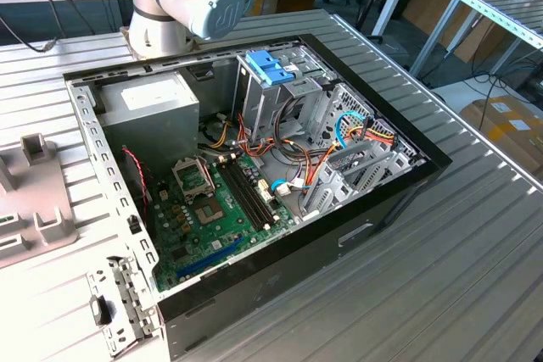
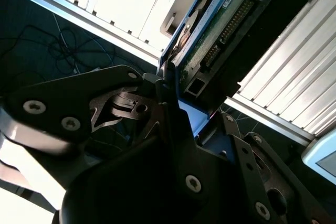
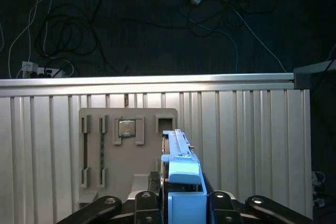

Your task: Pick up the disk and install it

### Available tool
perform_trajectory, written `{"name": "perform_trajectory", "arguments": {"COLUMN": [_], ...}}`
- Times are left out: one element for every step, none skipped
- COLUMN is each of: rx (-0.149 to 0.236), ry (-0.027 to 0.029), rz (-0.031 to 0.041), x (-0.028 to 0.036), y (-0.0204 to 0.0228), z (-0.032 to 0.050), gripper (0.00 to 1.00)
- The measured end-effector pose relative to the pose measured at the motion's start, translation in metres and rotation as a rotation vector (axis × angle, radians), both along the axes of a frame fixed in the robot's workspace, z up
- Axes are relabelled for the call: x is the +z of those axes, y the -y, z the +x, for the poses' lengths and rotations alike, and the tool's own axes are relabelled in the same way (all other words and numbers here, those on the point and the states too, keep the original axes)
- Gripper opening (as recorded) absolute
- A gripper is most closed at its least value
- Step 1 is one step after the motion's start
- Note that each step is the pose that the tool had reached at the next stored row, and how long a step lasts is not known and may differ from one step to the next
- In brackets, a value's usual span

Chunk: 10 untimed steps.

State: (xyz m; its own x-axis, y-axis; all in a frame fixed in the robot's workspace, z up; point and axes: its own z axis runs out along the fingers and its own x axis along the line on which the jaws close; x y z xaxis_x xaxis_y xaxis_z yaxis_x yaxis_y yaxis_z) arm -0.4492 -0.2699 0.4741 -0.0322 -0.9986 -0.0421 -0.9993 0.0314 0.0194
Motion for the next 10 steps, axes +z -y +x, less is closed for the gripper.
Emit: {"name": "perform_trajectory", "arguments": {"rx": [0.000,0.000,0.000,0.000,0.000,0.000,0.000,0.000,0.000,0.000], "ry": [0.0000,0.0001,0.0001,0.0001,0.0001,0.0001,0.0001,0.0001,0.0000,0.0000], "rz": [0.0002,0.0004,0.0006,0.0007,0.0011,0.0013,0.0015,0.0017,0.0018,0.0020], "x": [0.0012,0.0024,0.0039,0.0051,0.0070,0.0083,0.0093,0.0108,0.0120,0.0134], "y": [0.0000,0.0000,0.0000,0.0000,0.0000,0.0000,0.0000,0.0000,0.0000,0.0000], "z": [0.0000,0.0000,0.0000,0.0000,0.0000,0.0000,0.0000,0.0000,0.0000,0.0000], "gripper": [0.37,0.37,0.37,0.37,0.37,0.37,0.37,0.37,0.37,0.37]}}
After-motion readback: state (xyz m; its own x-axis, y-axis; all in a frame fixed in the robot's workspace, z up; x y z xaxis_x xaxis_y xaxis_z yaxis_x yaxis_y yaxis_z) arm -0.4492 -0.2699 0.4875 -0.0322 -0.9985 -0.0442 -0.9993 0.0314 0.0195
